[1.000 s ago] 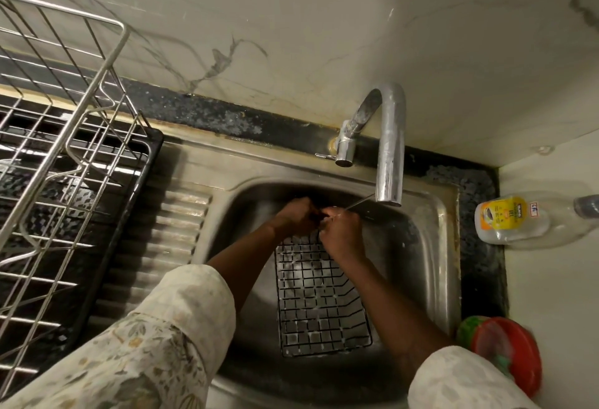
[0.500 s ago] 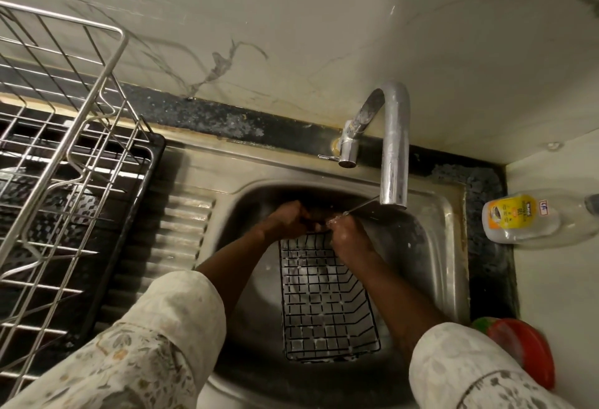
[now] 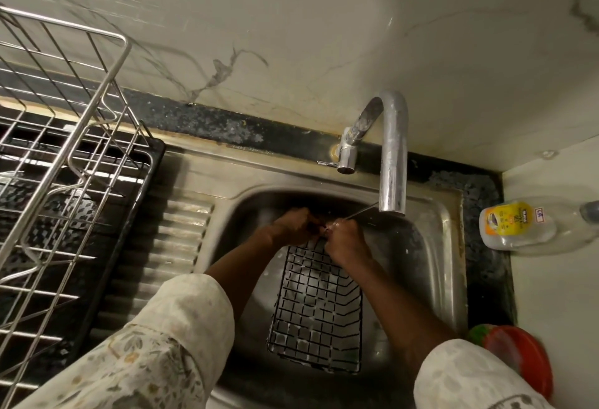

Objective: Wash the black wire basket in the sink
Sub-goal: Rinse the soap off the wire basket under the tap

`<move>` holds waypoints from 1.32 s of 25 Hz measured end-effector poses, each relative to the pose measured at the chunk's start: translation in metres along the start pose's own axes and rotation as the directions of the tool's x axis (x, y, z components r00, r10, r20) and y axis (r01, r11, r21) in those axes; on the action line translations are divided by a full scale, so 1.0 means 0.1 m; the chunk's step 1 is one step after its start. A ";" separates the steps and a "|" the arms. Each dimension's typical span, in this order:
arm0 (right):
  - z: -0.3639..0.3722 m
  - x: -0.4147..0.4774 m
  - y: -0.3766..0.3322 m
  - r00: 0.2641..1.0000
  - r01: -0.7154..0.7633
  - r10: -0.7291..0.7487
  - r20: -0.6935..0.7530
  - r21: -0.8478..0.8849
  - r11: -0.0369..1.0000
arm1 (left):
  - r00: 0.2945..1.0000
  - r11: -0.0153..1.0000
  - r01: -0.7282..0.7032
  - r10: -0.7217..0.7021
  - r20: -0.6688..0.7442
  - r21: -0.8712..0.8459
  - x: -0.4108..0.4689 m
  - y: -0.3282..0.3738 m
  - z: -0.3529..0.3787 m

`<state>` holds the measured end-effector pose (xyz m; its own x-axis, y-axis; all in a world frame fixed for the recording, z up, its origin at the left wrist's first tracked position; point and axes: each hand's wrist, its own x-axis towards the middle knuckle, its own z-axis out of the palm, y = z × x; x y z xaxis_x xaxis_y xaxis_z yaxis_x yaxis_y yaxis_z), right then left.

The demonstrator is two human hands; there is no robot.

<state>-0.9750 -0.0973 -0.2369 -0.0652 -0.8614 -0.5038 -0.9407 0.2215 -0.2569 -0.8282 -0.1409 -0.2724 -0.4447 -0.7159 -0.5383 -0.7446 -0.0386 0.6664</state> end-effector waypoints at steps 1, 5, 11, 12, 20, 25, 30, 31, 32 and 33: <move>0.00 -0.02 -0.02 1.000 0.007 -0.007 -0.002 0.005 1.000 | 1.000 1.000 -0.025 0.025 0.000 0.013 0.02 0.01 0.01; 0.06 0.00 -0.01 1.000 -0.031 0.031 0.006 0.022 0.999 | 0.994 0.996 -0.067 0.072 -0.082 0.058 0.04 0.01 0.01; 0.02 0.05 0.01 1.000 -0.004 0.002 -0.014 -0.092 0.996 | 0.973 0.999 -0.026 0.035 -0.227 0.043 -0.04 0.06 -0.04; 0.01 0.05 0.01 1.000 0.003 -0.005 -0.013 -0.125 0.992 | 0.975 1.000 0.009 -0.011 -0.223 -0.009 -0.05 0.01 -0.03; 0.11 0.01 0.02 0.994 0.101 -0.108 -0.019 -0.224 0.969 | 0.956 0.995 0.070 -0.087 -0.280 -0.068 -0.08 0.14 0.02; 0.17 -0.03 0.11 0.998 0.044 -0.044 -0.032 -0.014 0.999 | 0.979 0.997 0.046 -0.059 -0.197 -0.069 -0.05 0.17 0.02; 0.18 -0.06 0.08 0.999 -0.001 0.000 -0.050 -0.009 1.000 | 0.998 0.998 0.052 -0.051 -0.037 0.037 -0.07 0.13 -0.03; 0.18 -0.07 0.06 0.999 0.001 -0.001 -0.051 -0.009 1.000 | 0.998 0.996 0.061 -0.060 -0.014 0.064 -0.09 0.14 -0.05; 0.17 -0.08 0.06 0.999 0.000 -0.001 -0.054 -0.008 1.000 | 0.998 0.994 0.068 -0.068 -0.004 0.080 -0.10 0.13 -0.05; 0.15 -0.10 0.04 0.998 0.011 -0.013 -0.054 -0.026 1.000 | 0.997 0.994 0.077 -0.077 -0.002 0.082 -0.10 0.11 -0.06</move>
<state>-0.9731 -0.0808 -0.2451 -0.0711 -0.8875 -0.4552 -0.9498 0.1997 -0.2409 -0.8291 -0.1380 -0.2566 -0.3853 -0.7120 -0.5870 -0.8150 -0.0359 0.5784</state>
